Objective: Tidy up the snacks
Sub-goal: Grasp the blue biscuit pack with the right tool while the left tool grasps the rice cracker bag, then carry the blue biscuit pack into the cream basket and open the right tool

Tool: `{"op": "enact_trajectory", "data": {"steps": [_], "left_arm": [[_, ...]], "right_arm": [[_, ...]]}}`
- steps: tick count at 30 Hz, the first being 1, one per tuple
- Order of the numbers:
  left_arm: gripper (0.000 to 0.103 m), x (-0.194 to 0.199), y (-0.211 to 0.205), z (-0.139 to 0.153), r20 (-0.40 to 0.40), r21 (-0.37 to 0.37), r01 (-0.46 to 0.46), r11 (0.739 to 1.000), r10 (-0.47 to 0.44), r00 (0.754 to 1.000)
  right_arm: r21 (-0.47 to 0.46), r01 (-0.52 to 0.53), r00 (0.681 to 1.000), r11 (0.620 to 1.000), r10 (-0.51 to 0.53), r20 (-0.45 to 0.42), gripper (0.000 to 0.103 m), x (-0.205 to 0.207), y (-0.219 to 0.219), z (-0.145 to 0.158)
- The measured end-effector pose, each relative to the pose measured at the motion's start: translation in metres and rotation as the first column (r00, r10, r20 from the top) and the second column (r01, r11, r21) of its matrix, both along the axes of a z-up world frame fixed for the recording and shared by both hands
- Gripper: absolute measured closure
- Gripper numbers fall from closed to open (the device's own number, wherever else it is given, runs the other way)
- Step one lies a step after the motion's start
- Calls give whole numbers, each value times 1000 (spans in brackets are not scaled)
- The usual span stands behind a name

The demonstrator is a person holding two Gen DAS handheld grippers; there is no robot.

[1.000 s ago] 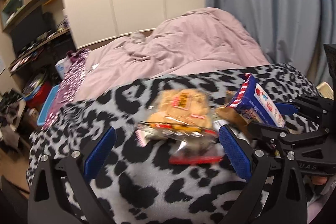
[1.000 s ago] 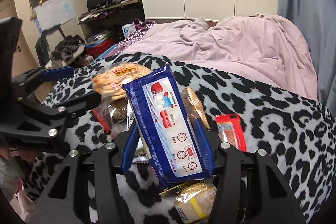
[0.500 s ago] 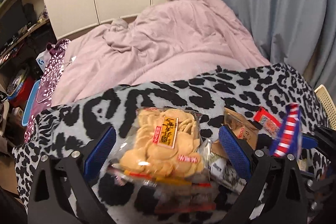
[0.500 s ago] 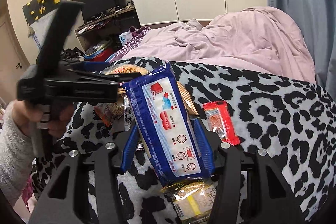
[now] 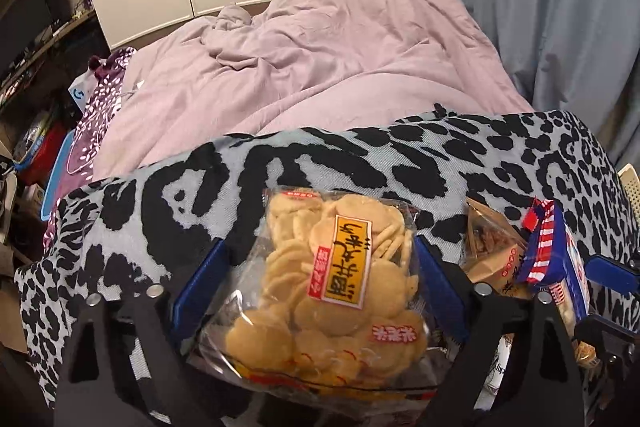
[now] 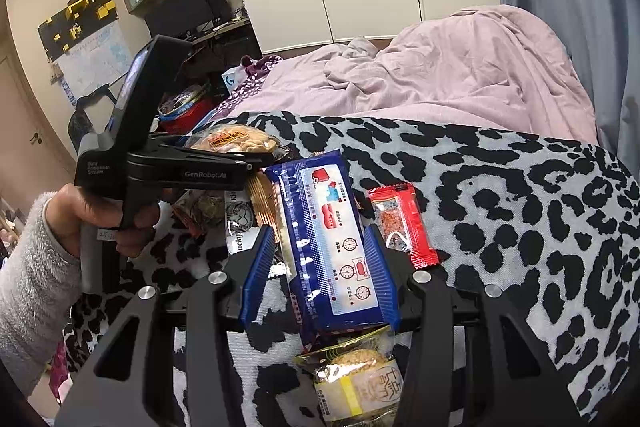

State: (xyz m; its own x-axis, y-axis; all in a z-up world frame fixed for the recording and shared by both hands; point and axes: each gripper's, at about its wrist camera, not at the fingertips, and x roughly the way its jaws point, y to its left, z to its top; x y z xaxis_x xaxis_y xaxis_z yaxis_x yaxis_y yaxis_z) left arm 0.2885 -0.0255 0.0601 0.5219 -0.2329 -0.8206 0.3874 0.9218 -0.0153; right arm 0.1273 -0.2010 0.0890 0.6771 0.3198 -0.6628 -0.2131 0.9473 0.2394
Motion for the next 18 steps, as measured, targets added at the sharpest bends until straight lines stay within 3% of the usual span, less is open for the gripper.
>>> {"op": "enact_trajectory", "data": {"steps": [3, 9, 16, 18], "left_arm": [[28, -6, -2, 3, 31, 13, 14, 1000, -14, 999], [34, -19, 2, 10, 78, 19, 22, 1000, -23, 997], [36, -36, 10, 28, 141, 14, 1, 1000, -3, 990], [37, -41, 13, 37, 157, -4, -5, 1000, 6, 988]], "right_arm": [[3, -4, 1000, 1000, 4, -4, 44, 1, 2, 0], [-26, -7, 1000, 1000, 6, -26, 41, 10, 7, -7], [-64, -4, 999, 998, 0, -53, 41, 20, 11, -17], [-81, 5, 998, 997, -10, -62, 51, 21, 12, -21]]}}
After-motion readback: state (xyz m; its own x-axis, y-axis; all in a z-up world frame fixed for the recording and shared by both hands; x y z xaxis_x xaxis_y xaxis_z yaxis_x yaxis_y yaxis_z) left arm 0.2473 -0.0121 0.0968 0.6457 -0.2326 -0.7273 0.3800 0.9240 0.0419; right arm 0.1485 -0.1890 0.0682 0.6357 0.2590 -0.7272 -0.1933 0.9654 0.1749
